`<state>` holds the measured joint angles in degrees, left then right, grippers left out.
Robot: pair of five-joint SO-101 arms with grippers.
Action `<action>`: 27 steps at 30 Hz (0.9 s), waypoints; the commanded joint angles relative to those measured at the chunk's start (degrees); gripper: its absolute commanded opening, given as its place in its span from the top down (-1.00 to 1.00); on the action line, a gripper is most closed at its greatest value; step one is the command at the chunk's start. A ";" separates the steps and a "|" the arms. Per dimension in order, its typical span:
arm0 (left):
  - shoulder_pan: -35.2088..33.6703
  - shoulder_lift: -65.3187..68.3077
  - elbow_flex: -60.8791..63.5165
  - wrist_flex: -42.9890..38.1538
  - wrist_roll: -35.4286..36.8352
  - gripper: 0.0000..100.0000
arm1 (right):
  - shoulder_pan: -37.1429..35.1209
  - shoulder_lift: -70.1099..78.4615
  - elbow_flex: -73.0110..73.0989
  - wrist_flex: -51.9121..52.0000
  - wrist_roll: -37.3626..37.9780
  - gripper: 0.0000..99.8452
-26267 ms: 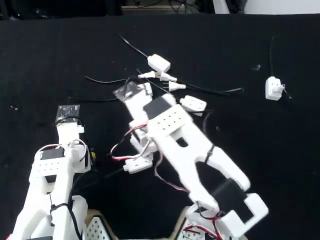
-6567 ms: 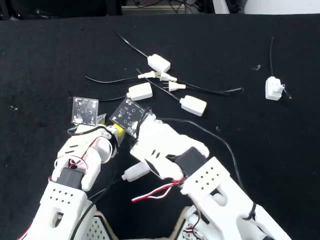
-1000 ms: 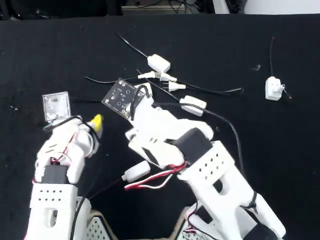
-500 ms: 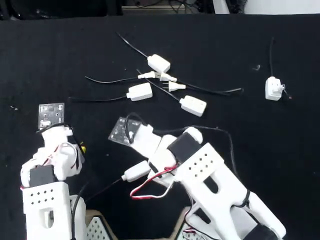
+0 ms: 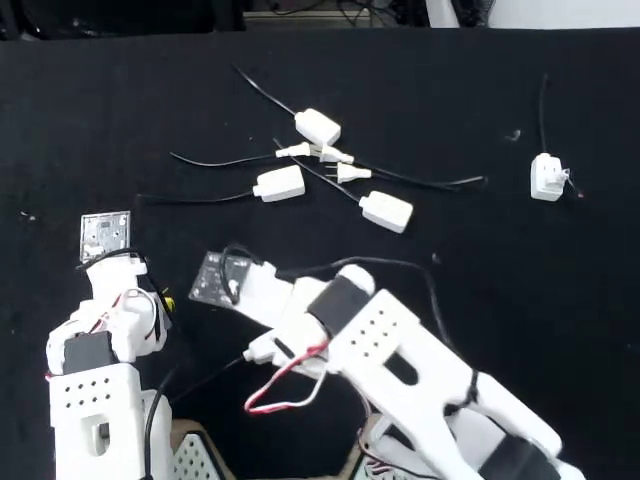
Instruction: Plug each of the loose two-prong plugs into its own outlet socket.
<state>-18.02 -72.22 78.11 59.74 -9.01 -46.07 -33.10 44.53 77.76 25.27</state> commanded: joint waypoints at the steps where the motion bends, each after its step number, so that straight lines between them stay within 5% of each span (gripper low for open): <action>1: -0.48 -0.79 -0.48 -0.97 0.70 0.60 | -0.79 1.71 -2.95 -3.08 -1.85 0.98; 12: -0.66 -0.79 -0.40 -0.97 0.79 0.60 | -0.70 7.69 -7.34 -10.81 -4.84 0.98; 19: -0.40 -0.44 -0.22 -0.97 0.62 0.60 | -0.53 8.48 -13.67 -4.92 -4.92 0.98; 24: -0.40 -0.44 -0.22 -0.88 0.62 0.60 | 6.42 11.30 -17.98 -3.25 -11.78 0.98; 27: -0.40 -0.44 -0.22 -0.88 0.62 0.60 | 7.91 14.81 -18.24 -2.90 -6.59 0.98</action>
<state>-18.20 -72.22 78.11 59.74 -8.84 -39.91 -20.00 29.41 74.15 15.25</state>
